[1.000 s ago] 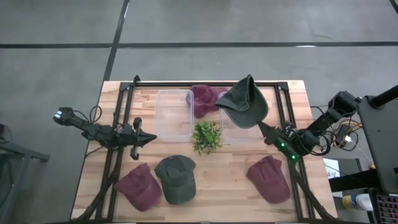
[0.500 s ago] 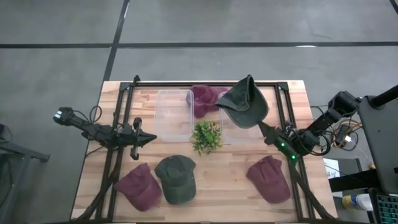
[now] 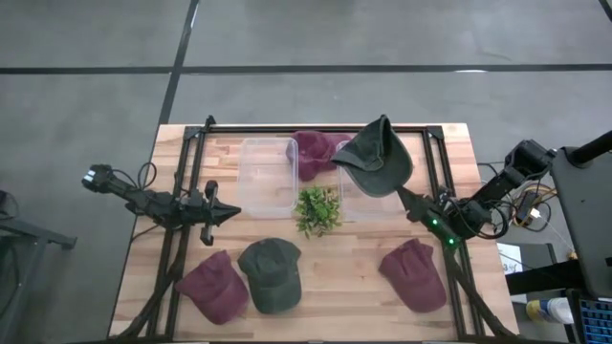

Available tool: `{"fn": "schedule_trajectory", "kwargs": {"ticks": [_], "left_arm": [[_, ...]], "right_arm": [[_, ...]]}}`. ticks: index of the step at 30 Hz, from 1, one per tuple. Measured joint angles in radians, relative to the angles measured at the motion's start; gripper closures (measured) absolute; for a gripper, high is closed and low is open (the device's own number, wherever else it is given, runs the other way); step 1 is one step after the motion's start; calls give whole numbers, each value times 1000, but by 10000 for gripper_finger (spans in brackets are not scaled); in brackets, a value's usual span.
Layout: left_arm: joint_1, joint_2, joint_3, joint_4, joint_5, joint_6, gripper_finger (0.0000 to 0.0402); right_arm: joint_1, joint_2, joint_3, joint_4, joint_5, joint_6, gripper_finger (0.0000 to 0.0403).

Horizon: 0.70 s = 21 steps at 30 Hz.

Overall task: Pick & Place hat
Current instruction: Put the right black cap into the right transparent bin

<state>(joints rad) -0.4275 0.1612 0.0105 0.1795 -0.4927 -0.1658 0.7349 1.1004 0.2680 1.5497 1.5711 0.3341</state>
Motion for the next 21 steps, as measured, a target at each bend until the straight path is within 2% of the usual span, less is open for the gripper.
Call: {"fn": "schedule_trajectory", "kwargs": {"ticks": [21], "left_arm": [[0, 0, 0, 0, 0, 2, 402]], "right_arm": [[-3, -1, 0, -2, 0, -9, 389]]}}
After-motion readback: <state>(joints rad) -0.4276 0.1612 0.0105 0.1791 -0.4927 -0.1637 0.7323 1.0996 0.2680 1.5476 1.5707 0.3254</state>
